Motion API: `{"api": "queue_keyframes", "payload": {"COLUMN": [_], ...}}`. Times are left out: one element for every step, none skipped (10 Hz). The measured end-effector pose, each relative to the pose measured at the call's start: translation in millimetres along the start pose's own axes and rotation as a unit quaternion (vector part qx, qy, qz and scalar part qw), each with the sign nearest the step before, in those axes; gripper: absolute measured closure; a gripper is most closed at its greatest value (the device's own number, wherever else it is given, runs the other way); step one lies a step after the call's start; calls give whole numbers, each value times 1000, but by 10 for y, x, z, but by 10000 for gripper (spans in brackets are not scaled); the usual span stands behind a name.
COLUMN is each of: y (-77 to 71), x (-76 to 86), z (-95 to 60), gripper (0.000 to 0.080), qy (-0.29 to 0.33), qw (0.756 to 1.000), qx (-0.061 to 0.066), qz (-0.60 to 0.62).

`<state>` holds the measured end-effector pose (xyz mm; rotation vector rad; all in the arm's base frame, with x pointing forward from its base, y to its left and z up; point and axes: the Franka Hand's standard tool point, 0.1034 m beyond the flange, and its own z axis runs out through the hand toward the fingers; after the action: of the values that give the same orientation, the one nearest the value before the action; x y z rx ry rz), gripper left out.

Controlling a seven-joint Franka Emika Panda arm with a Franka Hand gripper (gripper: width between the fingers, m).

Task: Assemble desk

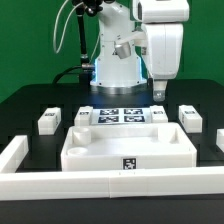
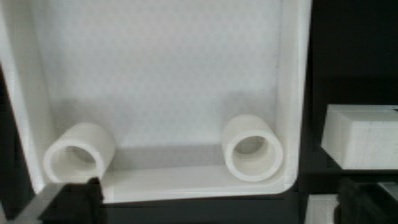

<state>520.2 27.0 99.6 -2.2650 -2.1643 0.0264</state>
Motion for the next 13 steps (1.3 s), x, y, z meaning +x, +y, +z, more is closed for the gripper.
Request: {"api": "queue_keyframes", "payload": {"y": [-2,-11,-67,-203,-250,-251,-279,-316,-371,-418,-402,-407,-409], "x": [0,-18,-145,-299,-380,-435,-481,-492,-478,-471,-476,-476,-477], "z": [5,18,109,250,336,428,537,653,759,796,785,791,794], "gripper": [150,150,150,150,150,150,150,150,150,150,150,159,159], "qy": [0,0,2,4,5,7,9,12,14,15,15,15,15], "qw": [1000,1000,999,999,999,1000,1000,1000,1000,1000,1000,1000,1000], "qx": [1,1,-9,-3,2,0,4,5,1,3,2,3,3], "qz": [0,0,-37,-41,-32,-26,-20,-16,-11,-7,-6,-6,-6]}}
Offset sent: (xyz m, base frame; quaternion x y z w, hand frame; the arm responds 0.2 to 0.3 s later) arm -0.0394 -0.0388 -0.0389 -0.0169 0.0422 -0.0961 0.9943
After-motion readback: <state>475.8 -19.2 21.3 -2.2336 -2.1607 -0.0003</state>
